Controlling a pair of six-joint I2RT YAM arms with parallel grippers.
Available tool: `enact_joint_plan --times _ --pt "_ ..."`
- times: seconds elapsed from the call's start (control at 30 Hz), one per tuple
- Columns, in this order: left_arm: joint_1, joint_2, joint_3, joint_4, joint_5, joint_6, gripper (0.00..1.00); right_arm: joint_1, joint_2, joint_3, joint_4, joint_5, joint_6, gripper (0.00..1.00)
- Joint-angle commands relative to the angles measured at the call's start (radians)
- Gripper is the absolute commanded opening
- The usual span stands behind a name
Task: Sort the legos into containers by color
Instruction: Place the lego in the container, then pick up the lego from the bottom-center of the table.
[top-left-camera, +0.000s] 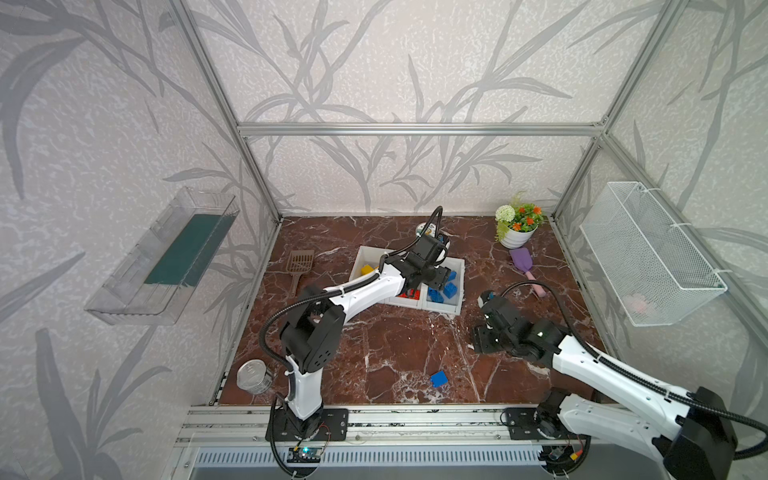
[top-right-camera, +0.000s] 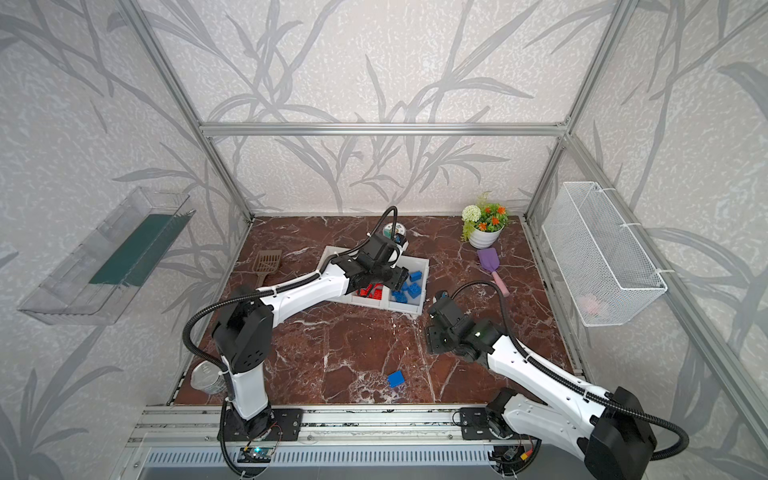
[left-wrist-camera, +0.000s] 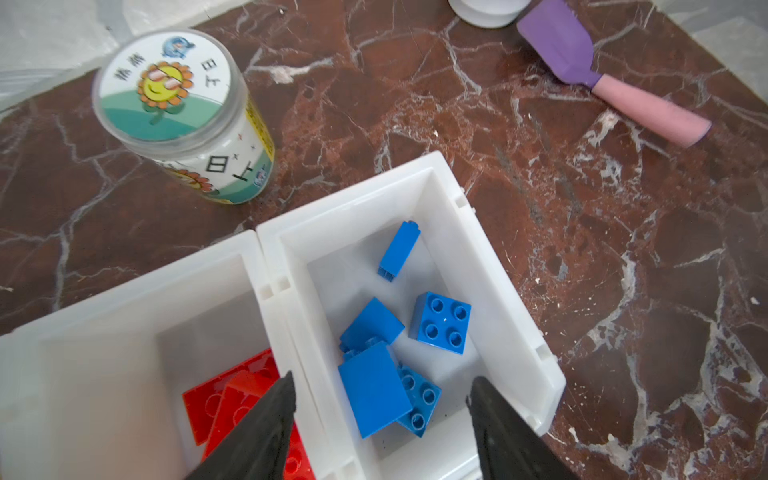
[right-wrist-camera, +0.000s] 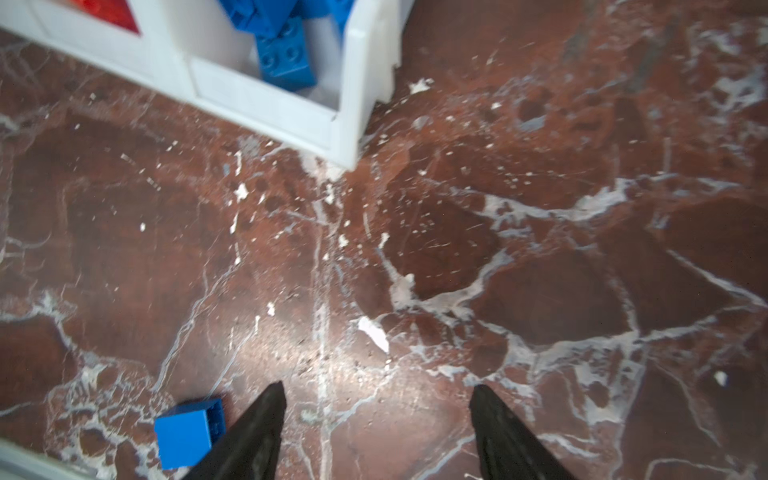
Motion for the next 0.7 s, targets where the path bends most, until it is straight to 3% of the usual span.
enact_joint_plan --times 0.0,0.17,0.33,0.67 --pt "0.012 -0.053 -0.03 0.025 0.002 -0.02 0.69 0.098 0.043 0.009 0.012 0.0 0.065 0.71" --pt "0.024 -0.084 -0.07 0.047 -0.003 -0.032 0.69 0.292 0.175 0.04 0.04 0.004 0.16 0.71" --pt "0.034 -0.105 -0.095 0.057 -0.003 -0.04 0.69 0.417 0.335 0.097 0.059 -0.013 0.199 0.71" --pt "0.039 -0.13 -0.137 0.072 -0.007 -0.051 0.69 0.48 0.491 0.164 0.066 -0.029 0.205 0.7"
